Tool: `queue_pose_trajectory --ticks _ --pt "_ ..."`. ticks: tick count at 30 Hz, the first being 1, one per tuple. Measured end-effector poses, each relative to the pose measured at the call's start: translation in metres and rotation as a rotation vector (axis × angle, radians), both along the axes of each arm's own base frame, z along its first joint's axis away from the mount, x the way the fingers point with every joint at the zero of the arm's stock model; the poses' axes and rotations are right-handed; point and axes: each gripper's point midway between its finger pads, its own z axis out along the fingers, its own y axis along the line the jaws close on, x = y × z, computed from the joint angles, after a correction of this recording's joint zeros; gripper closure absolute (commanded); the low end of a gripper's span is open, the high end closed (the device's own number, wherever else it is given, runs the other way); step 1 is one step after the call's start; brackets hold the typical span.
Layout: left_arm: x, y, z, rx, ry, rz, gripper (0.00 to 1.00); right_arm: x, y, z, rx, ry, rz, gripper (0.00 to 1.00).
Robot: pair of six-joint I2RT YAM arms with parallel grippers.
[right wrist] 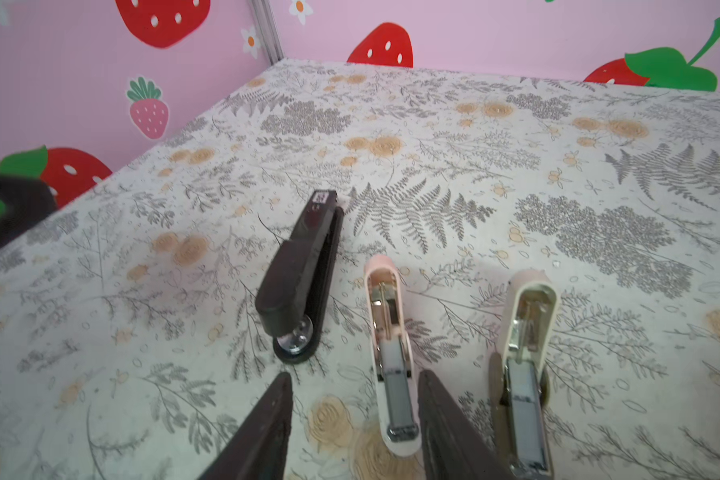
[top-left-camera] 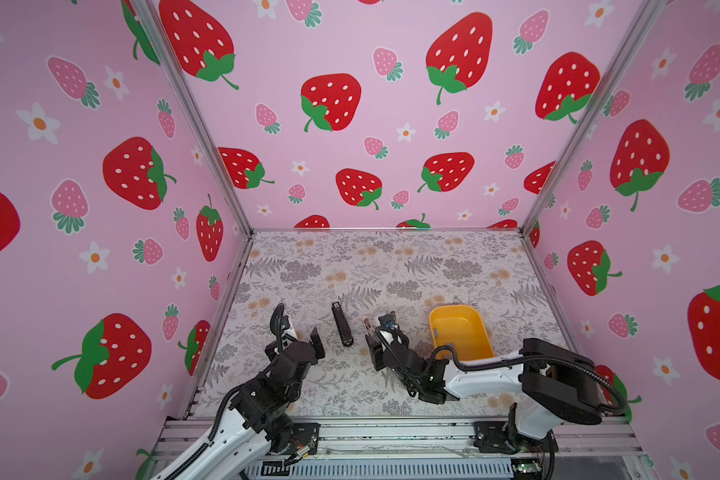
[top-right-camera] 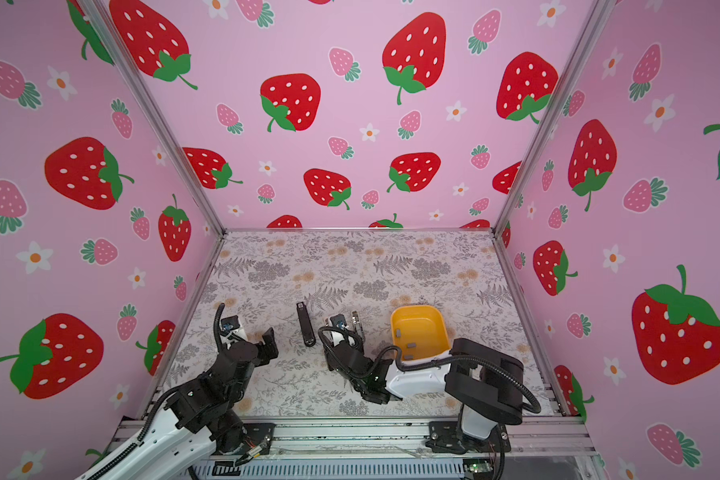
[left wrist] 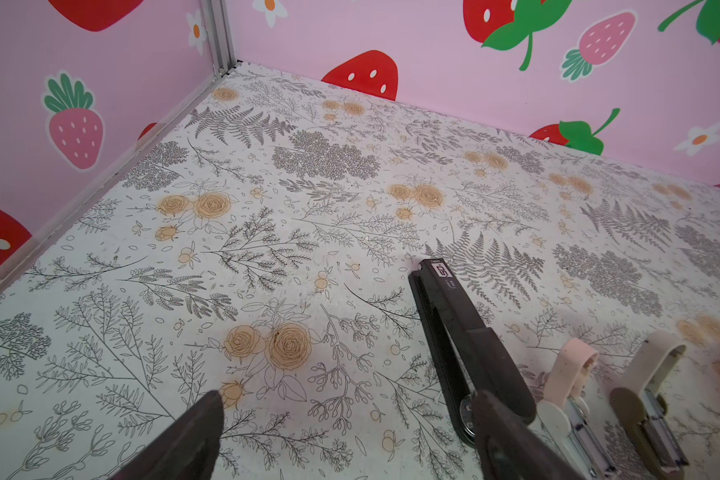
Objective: Load the staples into the stapler
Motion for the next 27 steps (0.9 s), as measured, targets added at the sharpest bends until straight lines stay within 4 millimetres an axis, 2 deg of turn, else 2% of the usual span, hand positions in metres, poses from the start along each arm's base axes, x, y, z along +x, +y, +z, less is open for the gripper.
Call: queue_pose_trajectory --ticks 4,11,19,27 --pt "0.0 -0.001 0.0 -0.003 0.002 -0.006 0.06 -0.003 -0.012 -0.022 -0.064 0.021 0.038 0.49" --pt "0.0 -0.002 -0.003 0.006 0.013 -0.009 0.06 0.002 -0.011 -0.028 -0.074 0.042 0.086 0.49" --pt "0.001 -0.003 -0.002 0.001 0.01 -0.012 0.06 0.013 -0.013 -0.066 -0.138 0.115 0.102 0.49" --pt "0.001 -0.003 -0.002 0.0 0.01 -0.014 0.06 0.017 -0.007 -0.084 -0.161 0.15 0.119 0.5"
